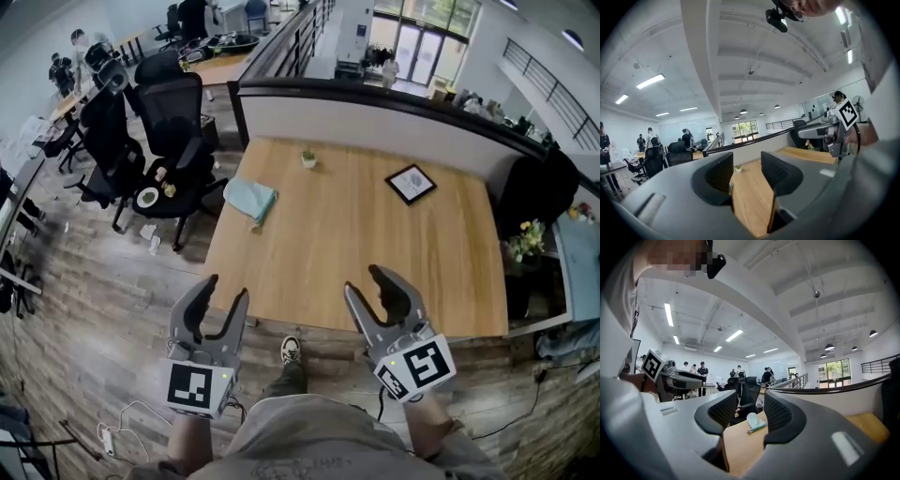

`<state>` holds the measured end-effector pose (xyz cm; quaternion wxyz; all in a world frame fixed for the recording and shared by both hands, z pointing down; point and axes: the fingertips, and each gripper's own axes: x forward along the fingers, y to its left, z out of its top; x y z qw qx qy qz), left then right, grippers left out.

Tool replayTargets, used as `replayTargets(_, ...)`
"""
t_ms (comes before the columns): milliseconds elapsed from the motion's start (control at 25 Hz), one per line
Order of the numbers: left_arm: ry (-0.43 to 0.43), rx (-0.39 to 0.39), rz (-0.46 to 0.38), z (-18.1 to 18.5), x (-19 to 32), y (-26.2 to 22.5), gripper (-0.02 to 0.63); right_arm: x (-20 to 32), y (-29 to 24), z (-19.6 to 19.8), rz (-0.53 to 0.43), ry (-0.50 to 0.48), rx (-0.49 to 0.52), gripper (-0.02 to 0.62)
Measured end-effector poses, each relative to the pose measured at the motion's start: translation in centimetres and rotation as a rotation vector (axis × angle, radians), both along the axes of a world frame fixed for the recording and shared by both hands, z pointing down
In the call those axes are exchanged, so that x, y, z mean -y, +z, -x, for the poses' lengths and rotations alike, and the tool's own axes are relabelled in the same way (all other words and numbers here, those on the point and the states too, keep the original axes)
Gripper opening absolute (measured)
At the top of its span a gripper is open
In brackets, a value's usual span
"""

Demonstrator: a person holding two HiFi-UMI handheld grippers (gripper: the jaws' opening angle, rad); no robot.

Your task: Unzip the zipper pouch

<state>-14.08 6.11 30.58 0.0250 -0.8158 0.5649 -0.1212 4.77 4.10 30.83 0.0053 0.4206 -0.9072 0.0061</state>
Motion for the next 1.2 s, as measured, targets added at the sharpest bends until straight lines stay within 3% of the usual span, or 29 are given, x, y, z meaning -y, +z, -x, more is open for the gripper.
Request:
replayTargets(320, 0.045, -0.019, 0.017, 4.1, 9.9, 0.2, 0.184, 9.4, -0.5, 5.0, 0.013, 0.016, -0.04, 0.167)
replayTargets(520, 0.07, -0.009, -0.013, 5.9, 14.5, 0.1, 0.184, 14.0, -0.5, 6.8, 0.025, 0.025, -0.061, 0.167)
replayTargets(720, 0.055, -0.017, 0.047, 7.1, 17.3, 1.2, 0.184, 17.2, 0.0, 7.7, 0.043, 0.031, -0.071, 0.167)
replayTargets(1200, 0.02, 0.009, 0.041, 6.0, 20.7, 2.0, 0.184, 21.0, 1.5, 6.8, 0.094, -0.042, -0.069, 0.167)
